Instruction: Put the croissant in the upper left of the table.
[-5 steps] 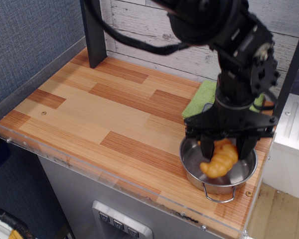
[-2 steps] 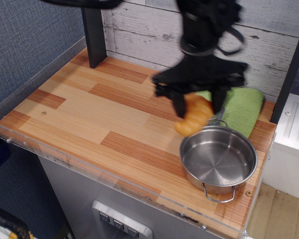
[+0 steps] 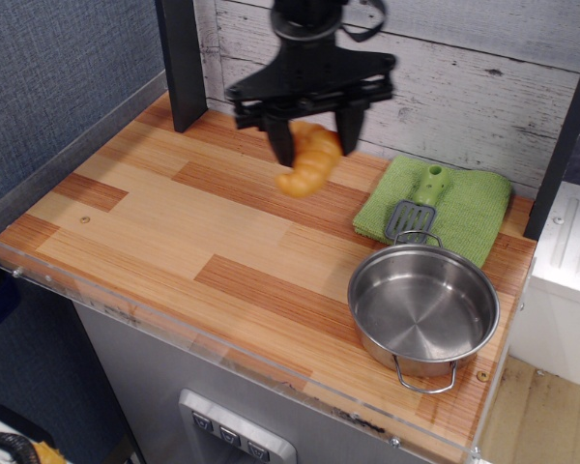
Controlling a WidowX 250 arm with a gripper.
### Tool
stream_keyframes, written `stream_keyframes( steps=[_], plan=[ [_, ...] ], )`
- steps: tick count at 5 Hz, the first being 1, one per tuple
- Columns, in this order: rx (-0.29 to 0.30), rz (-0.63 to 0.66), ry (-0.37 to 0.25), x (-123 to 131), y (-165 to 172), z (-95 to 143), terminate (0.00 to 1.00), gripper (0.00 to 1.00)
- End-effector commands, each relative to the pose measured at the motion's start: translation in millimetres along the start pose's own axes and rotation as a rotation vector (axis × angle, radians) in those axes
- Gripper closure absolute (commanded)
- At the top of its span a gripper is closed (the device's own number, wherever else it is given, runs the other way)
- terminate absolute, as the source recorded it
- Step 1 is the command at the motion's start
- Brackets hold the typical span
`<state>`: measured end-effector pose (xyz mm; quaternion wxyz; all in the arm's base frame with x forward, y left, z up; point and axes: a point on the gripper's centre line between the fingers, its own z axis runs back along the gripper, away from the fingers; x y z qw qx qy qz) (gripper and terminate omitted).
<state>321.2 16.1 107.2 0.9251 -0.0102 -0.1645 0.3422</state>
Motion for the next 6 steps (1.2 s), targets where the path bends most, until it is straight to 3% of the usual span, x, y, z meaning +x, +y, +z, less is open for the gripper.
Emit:
stream_keyframes(
  steps=[1, 3, 6],
  plan=[
    [0.072, 0.087, -0.060, 45, 22, -14, 0.00, 1.00],
    [0.137, 0.131, -0.067, 83, 39, -46, 0.00, 1.00],
    [0.158, 0.178, -0.024, 102, 52, -93, 0.00, 1.00]
  ],
)
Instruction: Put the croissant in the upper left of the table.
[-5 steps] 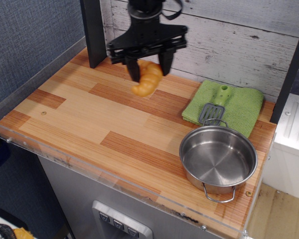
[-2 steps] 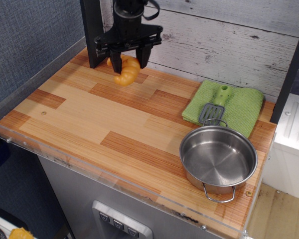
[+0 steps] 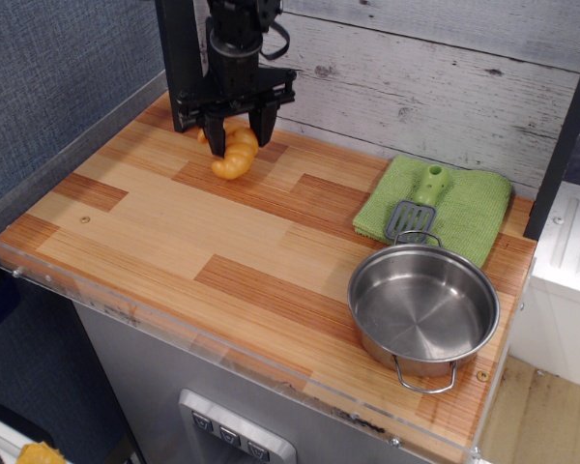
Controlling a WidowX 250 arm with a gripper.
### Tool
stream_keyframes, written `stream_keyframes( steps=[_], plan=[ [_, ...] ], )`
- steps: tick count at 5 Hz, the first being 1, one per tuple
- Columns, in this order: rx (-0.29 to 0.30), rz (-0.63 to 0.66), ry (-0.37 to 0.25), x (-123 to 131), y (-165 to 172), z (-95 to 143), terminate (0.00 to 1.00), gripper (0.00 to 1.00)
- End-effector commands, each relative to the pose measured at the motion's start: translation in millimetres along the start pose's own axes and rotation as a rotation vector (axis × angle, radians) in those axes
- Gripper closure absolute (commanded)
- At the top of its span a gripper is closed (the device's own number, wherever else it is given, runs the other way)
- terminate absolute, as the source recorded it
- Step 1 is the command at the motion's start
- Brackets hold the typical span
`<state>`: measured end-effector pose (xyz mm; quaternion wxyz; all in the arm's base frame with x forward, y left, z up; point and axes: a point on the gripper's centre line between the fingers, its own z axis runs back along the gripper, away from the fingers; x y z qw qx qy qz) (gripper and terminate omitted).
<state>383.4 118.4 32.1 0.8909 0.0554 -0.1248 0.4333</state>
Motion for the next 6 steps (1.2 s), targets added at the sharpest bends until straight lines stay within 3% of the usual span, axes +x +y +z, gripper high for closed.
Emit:
stream_keyframes(
  steps=[1, 2, 5, 6],
  plan=[
    [-0.035, 0.030, -0.022, 12, 0, 2, 0.00, 1.00],
    [-0.040, 0.090, 0.012, 8, 3, 5, 0.00, 0.00],
    [-0.067, 0.069, 0.007, 9, 4, 24, 0.00, 0.00],
    [-0.108, 0.074, -0.022, 14, 5, 52, 0.00, 0.00]
  ],
)
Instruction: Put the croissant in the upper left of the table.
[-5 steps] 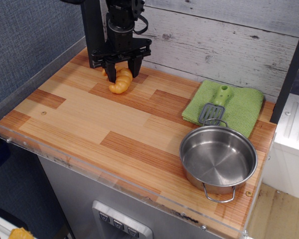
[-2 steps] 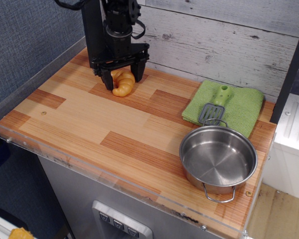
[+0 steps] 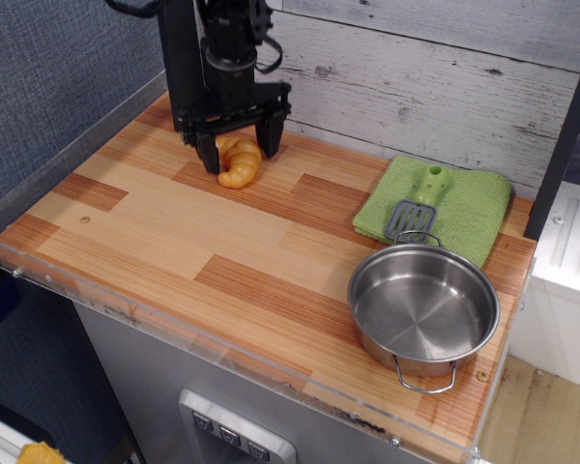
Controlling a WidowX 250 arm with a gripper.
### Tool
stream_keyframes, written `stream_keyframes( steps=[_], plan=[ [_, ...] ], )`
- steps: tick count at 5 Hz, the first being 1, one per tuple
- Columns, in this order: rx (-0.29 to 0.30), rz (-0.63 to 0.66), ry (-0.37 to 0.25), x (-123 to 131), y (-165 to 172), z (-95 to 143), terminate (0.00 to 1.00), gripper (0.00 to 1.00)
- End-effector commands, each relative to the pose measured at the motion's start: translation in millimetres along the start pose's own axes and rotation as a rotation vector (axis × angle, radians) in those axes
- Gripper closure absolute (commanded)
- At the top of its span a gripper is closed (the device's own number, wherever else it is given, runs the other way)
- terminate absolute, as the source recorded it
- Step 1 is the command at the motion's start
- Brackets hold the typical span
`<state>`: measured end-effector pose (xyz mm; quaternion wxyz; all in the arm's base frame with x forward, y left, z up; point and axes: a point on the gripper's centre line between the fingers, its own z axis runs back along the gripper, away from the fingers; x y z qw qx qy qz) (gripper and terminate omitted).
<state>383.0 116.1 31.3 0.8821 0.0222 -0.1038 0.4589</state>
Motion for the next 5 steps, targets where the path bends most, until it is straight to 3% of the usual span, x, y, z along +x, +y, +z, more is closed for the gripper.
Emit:
stream_keyframes(
  steps=[1, 2, 4, 5],
  plan=[
    [-0.128, -0.001, -0.123, 11, 10, 87, 0.00, 0.00],
    [-0.163, -0.058, -0.139, 2, 15, 110, 0.00, 0.00],
    [-0.163, -0.058, -0.139, 2, 15, 110, 0.00, 0.00],
    [-0.163, -0.058, -0.139, 2, 15, 110, 1.00, 0.00]
  ],
)
